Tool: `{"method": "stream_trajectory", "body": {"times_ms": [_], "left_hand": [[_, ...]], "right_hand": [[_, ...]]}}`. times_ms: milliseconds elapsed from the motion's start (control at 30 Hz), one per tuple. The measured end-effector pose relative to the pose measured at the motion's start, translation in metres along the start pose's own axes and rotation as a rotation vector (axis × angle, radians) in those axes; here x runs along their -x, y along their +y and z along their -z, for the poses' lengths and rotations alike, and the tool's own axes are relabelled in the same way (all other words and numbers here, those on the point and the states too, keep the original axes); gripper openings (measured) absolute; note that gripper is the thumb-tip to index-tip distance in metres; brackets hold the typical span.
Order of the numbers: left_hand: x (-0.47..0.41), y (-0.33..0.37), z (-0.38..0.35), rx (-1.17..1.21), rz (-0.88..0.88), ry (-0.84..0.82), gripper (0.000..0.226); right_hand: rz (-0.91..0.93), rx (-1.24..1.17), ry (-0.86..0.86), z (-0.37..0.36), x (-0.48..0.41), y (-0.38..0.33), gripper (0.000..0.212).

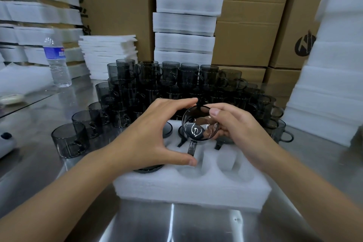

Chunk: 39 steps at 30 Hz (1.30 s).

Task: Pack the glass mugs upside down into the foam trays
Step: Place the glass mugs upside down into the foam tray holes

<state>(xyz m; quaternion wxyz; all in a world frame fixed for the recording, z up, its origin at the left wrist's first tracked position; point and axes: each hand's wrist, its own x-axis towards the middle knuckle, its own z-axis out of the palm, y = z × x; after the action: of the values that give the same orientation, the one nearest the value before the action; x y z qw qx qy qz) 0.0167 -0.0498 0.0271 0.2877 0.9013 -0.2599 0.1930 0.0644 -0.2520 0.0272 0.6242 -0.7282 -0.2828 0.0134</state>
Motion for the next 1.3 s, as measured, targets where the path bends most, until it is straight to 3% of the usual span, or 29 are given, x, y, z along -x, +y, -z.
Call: {"method": "stream_trajectory", "body": {"times_ms": [333,700,1300], "left_hand": [[-0.0006,0.0032,0.0015,-0.015,0.013,-0.003,0.093],[0.0001,0.0030,0.0008,-0.042,0.013,0.015,0.094],[0.0007,-0.0001,0.0003,-0.041,0.003,0.010,0.093]], "right_hand": [[0.024,0.047,-0.010,-0.0014,0.0015,-0.0028,0.053],[0.025,0.030,-0.015,-0.0009,0.0014,-0.0039,0.043],[0.029,0.036,-0.015,-0.0020,0.0030,-0.0063,0.044]]}}
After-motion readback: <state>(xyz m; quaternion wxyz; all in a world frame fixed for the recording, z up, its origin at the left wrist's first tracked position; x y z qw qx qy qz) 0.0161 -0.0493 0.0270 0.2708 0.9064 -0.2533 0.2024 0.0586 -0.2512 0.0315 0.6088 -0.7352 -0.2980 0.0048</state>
